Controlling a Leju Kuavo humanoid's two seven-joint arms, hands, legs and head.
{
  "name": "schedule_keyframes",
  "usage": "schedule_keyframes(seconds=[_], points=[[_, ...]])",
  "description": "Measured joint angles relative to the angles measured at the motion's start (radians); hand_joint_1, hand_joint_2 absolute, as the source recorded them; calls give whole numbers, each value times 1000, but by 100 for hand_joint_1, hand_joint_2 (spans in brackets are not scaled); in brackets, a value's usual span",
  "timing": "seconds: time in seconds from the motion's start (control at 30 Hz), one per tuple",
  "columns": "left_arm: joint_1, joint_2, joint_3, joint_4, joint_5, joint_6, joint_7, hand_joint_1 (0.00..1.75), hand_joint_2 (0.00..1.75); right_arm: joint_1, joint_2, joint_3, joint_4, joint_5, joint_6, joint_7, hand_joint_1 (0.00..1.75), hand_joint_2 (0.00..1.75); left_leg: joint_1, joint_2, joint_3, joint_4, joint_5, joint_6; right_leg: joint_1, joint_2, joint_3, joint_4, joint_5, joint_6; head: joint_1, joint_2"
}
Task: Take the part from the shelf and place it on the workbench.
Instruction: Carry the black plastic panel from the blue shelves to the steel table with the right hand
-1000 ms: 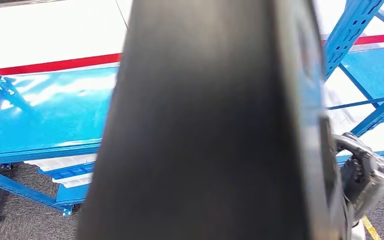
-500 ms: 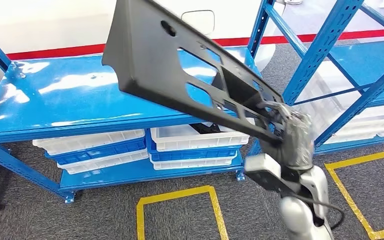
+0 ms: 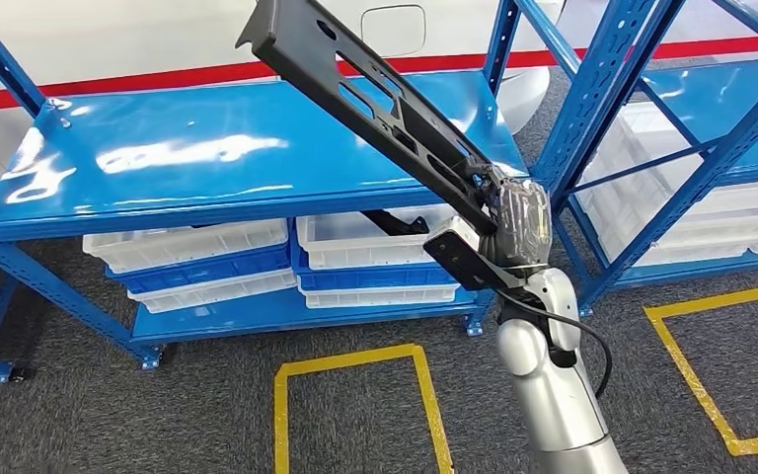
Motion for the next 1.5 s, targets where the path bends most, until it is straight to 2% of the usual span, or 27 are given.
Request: schedule_keyframes(seconds=[0.07, 0.13, 0.2, 0.27, 0.33, 0.4, 0.43, 0.47, 0.5, 0.57, 0.63, 0.67, 0.7, 0.77, 0.8, 0.87, 0.9, 0.93, 0.97, 1.0, 1.07, 1.13, 1.17, 1.27, 1.33, 1.43, 1.5], points=[[-1, 3, -1, 0, -3, -2, 2, 0, 175, -1, -7, -6, 10, -4, -4, 0, 175, 175, 8, -2, 92, -125, 26, -9, -2, -1, -29, 26, 5, 8, 0, 0], [-2, 5, -3, 0, -7, -2, 3, 0, 175, 0, -17, -17, 15, -15, -7, -1, 175, 175, 7, -7, 144, -215, 10, -10, 2, -1, -50, 42, 13, 21, 3, 0], [-1, 7, -5, 0, -7, -3, 3, 0, 175, 2, -28, -30, 19, -26, -9, -5, 175, 175, -1, -9, 138, -227, 10, 4, 4, -1, -62, 42, 28, 43, 6, 0], [-2, 8, -6, 0, -5, -3, 2, 0, 175, 7, -40, -42, 23, -40, -10, -12, 175, 175, -3, -5, 120, -231, 29, 33, 2, 1, -79, 56, 14, 51, 8, 0], [-3, 10, -6, -1, -2, -2, -1, 0, 175, 13, -49, -55, 26, -59, -9, -21, 175, 175, -3, -1, 97, -236, 52, 57, 1, 3, -112, 134, -57, 39, 10, 0], [-2, 11, -7, -1, 1, -2, -2, 0, 175, 15, -56, -67, 28, -71, -9, -26, 175, 175, -7, 0, 69, -236, 74, 65, 5, 4, -144, 265, -135, 29, 13, 0], [-2, 12, -6, -1, 3, -2, -3, 0, 175, 15, -58, -72, 28, -74, -9, -27, 175, 175, -10, 0, 55, -235, 85, 66, 6, 5, -148, 314, -150, 32, 13, 0], [-2, 12, -6, -1, 4, -2, -4, 0, 175, 16, -60, -76, 29, -76, -9, -28, 175, 175, -12, 1, 40, -235, 97, 67, 7, 5, -139, 336, -144, 38, 13, 0], [-1, 13, -6, -1, 6, -2, -5, 0, 175, 17, -61, -78, 30, -77, -8, -30, 175, 175, -13, 1, 27, -235, 108, 66, 7, 5, -114, 321, -123, 47, 13, 0], [-1, 14, -6, -1, 12, -2, -10, 0, 175, 11, -67, -81, 31, -86, -3, -43, 175, 175, -15, 0, 3, -234, 131, 60, 10, 5, -13, 199, -86, 52, 14, 0], [-1, 14, -6, -1, 19, -1, -15, 0, 175, -7, -75, -82, 32, -98, 3, -58, 175, 175, -19, 0, -11, -236, 155, 51, 19, 7, 88, 48, -96, 41, 15, 0], [0, 15, -6, -1, 21, 0, -16, 0, 175, -17, -80, -82, 35, -103, 5, -63, 175, 175, -20, 0, -14, -239, 167, 47, 24, 8, 111, 5, -104, 36, 16, 0], [0, 15, -6, -1, 22, 0, -16, 0, 175, -25, -84, -82, 39, -107, 6, -66, 175, 175, -20, 0, -16, -244, 180, 42, 27, 9, 112, -11, -104, 31, 16, 0], [4, 19, -6, -1, 23, 1, -16, 0, 175, -35, -89, -82, 49, -112, 9, -68, 175, 175, -16, -1, -24, -243, 173, 31, 16, 8, 95, -9, -84, 19, 17, 0], [6, 20, -6, -1, 23, 1, -16, 0, 175, -37, -90, -82, 53, -113, 9, -70, 175, 175, -14, -1, -31, -222, 140, 24, 11, 6, 87, -9, -73, 8, 17, 0], [9, 21, -6, -1, 23, 2, -14, 0, 175, -43, -90, -82, 61, -116, 10, -73, 175, 175, -10, -1, -56, -121, 33, 13, 8, 3, 66, -8, -49, -6, 16, 0], [9, 22, -6, -1, 23, 3, -12, 0, 175, -48, -90, -81, 66, -120, 11, -74, 175, 175, -9, -1, -69, -52, -10, 8, 9, 2, 52, -6, -39, -10, 16, 0], [9, 23, -6, -1, 24, 3, -10, 0, 175, -55, -91, -81, 74, -125, 13, -77, 175, 175, -7, -1, -76, 8, -29, 4, 9, 2, 37, -2, -29, -10, 16, 0], [9, 24, -5, -1, 25, 4, -8, 0, 175, -64, -92, -79, 83, -131, 15, -79, 175, 175, -5, 0, -75, 46, -27, 1, 9, 2, 22, 3, -21, -8, 16, 0], [8, 26, -5, -1, 28, 4, -7, 0, 175, -75, -93, -77, 94, -140, 18, -83, 175, 175, -3, 0, -55, 49, -4, -2, 8, 2, 5, 10, -15, -5, 16, 0], [7, 31, -5, -1, 36, 5, -8, 0, 175, -97, -95, -72, 119, -161, 20, -96, 175, 175, 2, 0, 25, -37, 39, -3, 6, 2, -24, 29, -6, 3, 16, 0], [6, 36, -4, -1, 44, 7, -13, 0, 175, -117, -97, -66, 140, -183, 20, -110, 175, 175, 0, -3, 109, -159, 32, 1, 8, 1, -46, 45, 1, 16, 17, 0], [6, 37, -2, -1, 47, 10, -16, 0, 175, -124, -97, -62, 148, -193, 19, -116, 175, 175, -4, -4, 126, -191, 21, 5, 9, 0, -52, 48, 7, 24, 18, 0], [7, 40, 4, -1, 56, 17, -24, 0, 175, -130, -98, -52, 169, -239, 12, -142, 175, 175, -10, -4, 128, -223, 26, 27, 9, -1, -64, 48, 19, 49, 20, 0], [6, 41, 7, -1, 59, 19, -27, 0, 175, -129, -101, -51, 178, -271, 9, -159, 175, 175, -7, 0, 116, -238, 41, 46, 10, 1, -89, 95, -25, 46, 25, 0], [6, 42, 11, -1, 61, 20, -28, 0, 175, -125, -104, -50, 189, -290, 6, -168, 175, 175, -8, 1, 83, -241, 68, 60, 9, 4, -143, 276, -129, 38, 31, 0], [7, 42, 13, -1, 61, 20, -29, 0, 175, -120, -105, -50, 195, -292, 6, -169, 175, 175, -8, 2, 59, -240, 87, 59, 9, 5, -133, 321, -126, 52, 32, 0]])
